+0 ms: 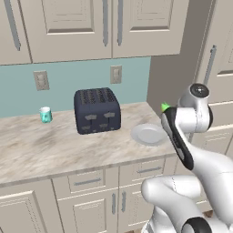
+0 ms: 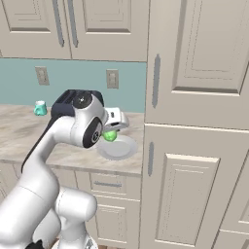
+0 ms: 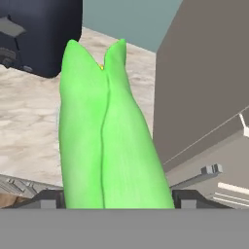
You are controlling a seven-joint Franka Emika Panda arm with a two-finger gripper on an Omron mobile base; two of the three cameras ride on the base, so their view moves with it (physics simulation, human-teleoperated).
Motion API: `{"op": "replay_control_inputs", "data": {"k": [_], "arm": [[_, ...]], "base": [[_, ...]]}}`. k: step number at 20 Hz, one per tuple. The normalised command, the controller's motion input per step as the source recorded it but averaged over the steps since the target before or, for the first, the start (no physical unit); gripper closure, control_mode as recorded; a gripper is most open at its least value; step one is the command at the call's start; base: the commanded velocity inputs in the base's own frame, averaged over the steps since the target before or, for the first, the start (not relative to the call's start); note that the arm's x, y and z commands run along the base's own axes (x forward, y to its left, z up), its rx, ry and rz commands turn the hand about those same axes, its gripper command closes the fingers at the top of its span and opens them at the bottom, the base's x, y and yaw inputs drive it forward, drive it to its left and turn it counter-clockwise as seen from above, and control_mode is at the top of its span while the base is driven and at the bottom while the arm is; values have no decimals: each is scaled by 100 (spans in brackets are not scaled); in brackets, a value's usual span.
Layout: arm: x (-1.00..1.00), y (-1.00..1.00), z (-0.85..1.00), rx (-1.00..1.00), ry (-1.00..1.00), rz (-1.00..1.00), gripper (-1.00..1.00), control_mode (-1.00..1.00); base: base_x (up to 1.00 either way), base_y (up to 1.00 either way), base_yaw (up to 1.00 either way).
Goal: Pick the corn from the counter and place it in the microwave. Then turn on the microwave.
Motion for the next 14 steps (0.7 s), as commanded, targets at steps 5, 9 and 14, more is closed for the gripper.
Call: {"op": "replay_control_inputs", "data": {"k": [5,9,14], "arm": [[-33,2,30,2,0,0,100,-100],[-28,2,30,1,-1,0,100,-100],[-27,5,27,0,-4,0,100,-100]], "base": [[0,0,0],[0,0,0],[0,0,0]]}}
